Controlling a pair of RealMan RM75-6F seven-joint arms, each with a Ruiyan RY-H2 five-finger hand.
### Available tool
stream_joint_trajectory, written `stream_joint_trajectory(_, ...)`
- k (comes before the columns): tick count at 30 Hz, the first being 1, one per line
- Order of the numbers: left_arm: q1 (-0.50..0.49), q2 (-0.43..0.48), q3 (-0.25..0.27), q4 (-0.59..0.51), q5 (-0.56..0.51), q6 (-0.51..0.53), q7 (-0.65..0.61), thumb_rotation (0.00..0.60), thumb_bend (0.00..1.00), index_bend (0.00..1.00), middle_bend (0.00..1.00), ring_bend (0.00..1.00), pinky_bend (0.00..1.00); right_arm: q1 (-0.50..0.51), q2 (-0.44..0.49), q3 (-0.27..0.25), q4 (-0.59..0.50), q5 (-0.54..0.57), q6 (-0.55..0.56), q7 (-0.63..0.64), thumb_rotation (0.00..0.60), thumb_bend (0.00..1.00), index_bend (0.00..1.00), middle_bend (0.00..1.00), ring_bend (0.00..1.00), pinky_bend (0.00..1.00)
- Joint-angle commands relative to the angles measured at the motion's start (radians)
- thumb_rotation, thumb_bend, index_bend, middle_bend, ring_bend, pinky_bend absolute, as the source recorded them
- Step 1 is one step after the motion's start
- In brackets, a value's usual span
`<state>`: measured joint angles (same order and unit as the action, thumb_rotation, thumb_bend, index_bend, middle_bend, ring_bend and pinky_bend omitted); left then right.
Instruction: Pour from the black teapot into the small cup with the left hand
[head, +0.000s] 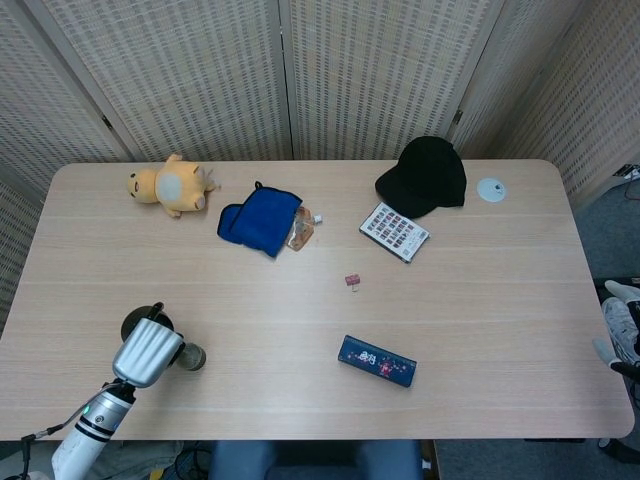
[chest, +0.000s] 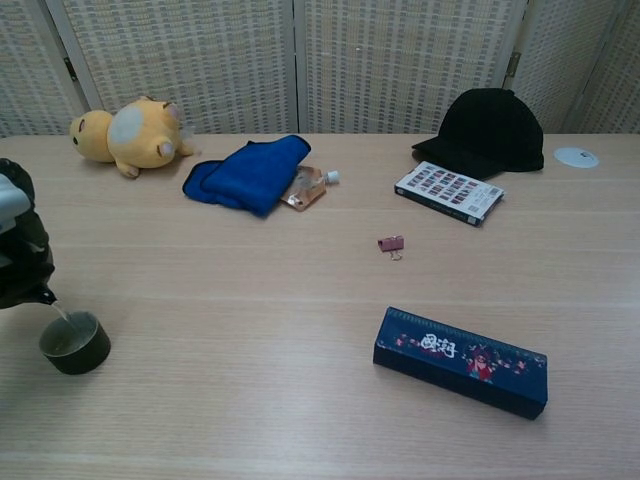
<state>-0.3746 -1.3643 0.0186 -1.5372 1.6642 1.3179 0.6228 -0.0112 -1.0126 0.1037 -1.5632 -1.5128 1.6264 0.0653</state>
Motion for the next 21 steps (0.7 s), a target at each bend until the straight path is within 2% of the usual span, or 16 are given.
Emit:
stream_joint_trajectory(1,0.0,0.001,0.0,0.002,0.005,0.001,0.003,0.6,0.41,0.98,1.0,0.96,0.31,0.0,0.0,0.0,0.0,0.0,0.0,0.0,0.6,0.16,0.24,0.28,0.17,0.17)
stream_joint_trajectory(21,0.008,0.01,-0.009,0.001,-0.007,0.002,-0.039,0.593,0.41,0.98,1.0,0.96,0.31,-0.002,0.001,0.0,-0.012,-0.004,0.005,-0.01,0.6,0.16,0.24,0.28,0.17,0.17)
